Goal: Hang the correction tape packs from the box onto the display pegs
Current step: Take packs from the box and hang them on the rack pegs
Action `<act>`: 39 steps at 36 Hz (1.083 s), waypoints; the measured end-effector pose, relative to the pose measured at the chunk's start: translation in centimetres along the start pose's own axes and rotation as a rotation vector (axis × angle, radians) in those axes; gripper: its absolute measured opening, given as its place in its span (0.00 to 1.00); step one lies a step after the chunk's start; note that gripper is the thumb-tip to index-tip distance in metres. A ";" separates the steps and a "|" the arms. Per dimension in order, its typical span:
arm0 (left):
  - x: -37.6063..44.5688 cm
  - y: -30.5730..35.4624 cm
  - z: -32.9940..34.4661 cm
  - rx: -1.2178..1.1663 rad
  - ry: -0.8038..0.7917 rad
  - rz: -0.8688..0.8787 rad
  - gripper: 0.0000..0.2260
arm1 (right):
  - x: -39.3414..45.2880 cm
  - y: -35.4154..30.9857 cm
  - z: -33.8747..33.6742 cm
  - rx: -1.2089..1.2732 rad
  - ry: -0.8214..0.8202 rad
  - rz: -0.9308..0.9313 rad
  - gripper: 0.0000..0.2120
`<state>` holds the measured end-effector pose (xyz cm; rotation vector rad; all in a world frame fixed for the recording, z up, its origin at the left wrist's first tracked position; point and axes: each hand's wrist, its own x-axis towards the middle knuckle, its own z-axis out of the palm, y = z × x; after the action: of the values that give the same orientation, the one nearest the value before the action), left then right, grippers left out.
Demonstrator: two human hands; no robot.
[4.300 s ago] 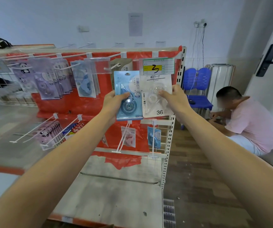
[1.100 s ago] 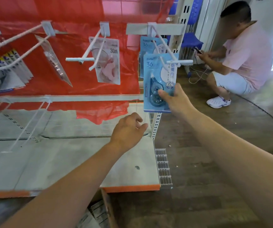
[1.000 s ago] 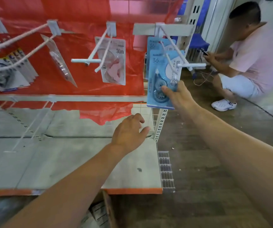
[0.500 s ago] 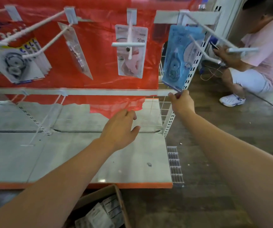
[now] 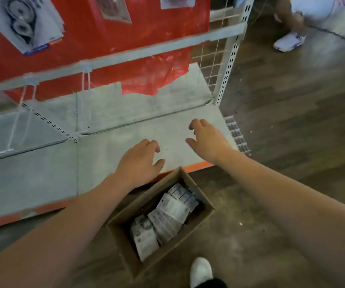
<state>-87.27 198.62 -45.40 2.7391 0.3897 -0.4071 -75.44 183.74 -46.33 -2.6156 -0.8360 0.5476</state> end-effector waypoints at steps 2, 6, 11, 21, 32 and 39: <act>-0.5 -0.8 1.9 -0.005 -0.052 -0.007 0.15 | -1.4 0.1 2.3 -0.027 -0.067 0.000 0.19; -0.6 -2.2 5.4 -0.051 -0.115 -0.024 0.14 | -3.5 0.9 6.6 -0.013 -0.135 0.047 0.18; -1.2 -4.2 9.8 -0.044 -0.208 0.000 0.12 | -5.3 1.8 11.1 0.064 -0.173 0.153 0.18; -3.2 -11.6 17.5 -0.168 -0.381 0.070 0.13 | -9.3 -1.7 21.5 0.198 -0.156 0.489 0.17; -3.9 -22.0 26.4 0.067 -0.530 0.171 0.11 | -8.5 -6.4 38.3 0.319 -0.104 0.690 0.18; 1.4 -21.7 34.3 0.078 -0.337 0.240 0.10 | -5.2 -0.7 45.4 0.222 -0.042 0.700 0.21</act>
<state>-100.65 205.82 -83.03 2.6773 -0.0429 -0.8128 -100.34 190.20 -84.14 -2.6397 0.1633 0.8139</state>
